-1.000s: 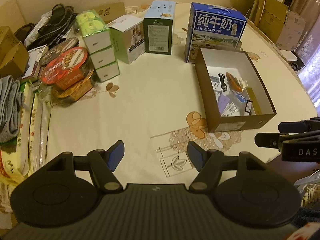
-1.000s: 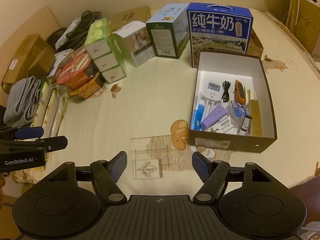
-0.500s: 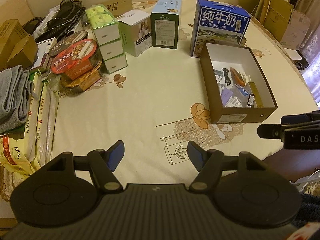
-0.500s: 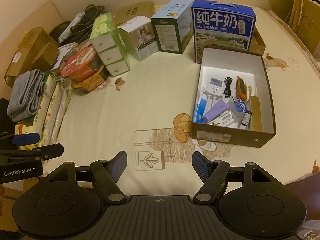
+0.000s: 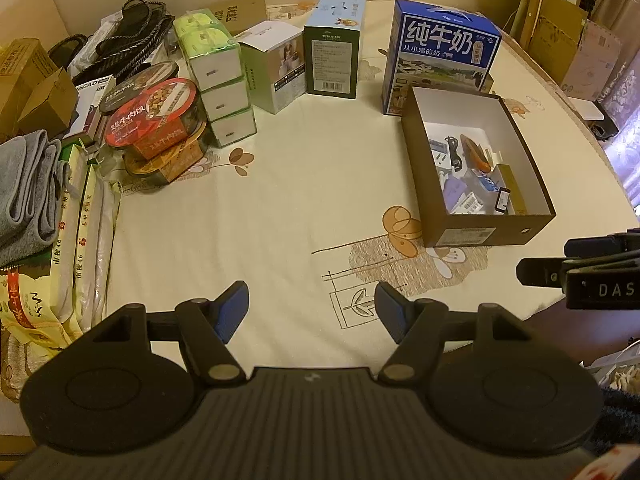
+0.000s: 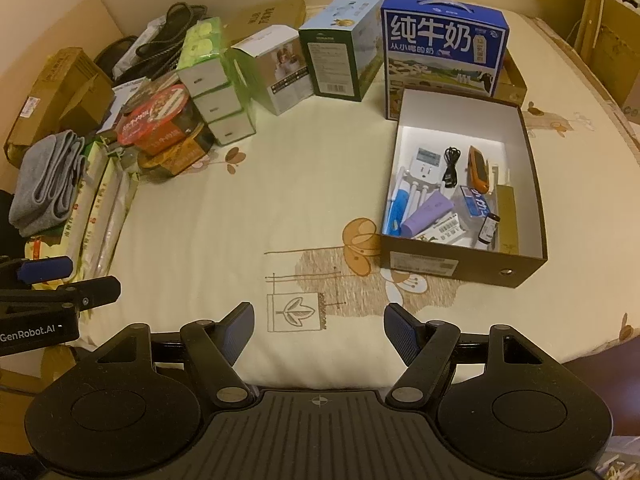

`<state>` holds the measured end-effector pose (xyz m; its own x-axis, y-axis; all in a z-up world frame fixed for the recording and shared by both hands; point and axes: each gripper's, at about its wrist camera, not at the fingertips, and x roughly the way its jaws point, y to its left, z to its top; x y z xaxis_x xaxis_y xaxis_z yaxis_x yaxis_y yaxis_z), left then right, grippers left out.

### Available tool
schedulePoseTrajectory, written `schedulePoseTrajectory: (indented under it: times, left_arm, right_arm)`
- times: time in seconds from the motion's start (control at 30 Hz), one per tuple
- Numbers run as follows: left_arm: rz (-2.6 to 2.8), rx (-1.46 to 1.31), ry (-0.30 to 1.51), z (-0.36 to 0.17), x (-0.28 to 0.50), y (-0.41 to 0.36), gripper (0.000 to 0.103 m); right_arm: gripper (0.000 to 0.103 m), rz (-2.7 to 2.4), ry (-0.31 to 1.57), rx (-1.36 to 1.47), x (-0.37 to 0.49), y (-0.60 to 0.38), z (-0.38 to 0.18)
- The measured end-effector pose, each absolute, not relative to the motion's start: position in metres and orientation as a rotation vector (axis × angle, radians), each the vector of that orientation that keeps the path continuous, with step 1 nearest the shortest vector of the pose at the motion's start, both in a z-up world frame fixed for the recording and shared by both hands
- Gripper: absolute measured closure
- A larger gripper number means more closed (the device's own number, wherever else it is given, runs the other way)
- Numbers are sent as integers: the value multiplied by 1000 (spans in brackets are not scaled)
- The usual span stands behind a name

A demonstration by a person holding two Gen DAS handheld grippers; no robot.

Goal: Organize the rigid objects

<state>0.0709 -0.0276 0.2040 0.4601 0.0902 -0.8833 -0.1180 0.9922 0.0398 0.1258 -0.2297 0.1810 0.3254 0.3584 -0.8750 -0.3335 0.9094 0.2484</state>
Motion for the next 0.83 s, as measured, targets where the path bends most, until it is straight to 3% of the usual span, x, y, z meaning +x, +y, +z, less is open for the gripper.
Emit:
schedulePoseTrajectory:
  times: [0.83]
  left_arm:
    - [124,-22,1087,202,75,-30,38]
  right_arm:
    - [34,447,1150,18,125,-232,182]
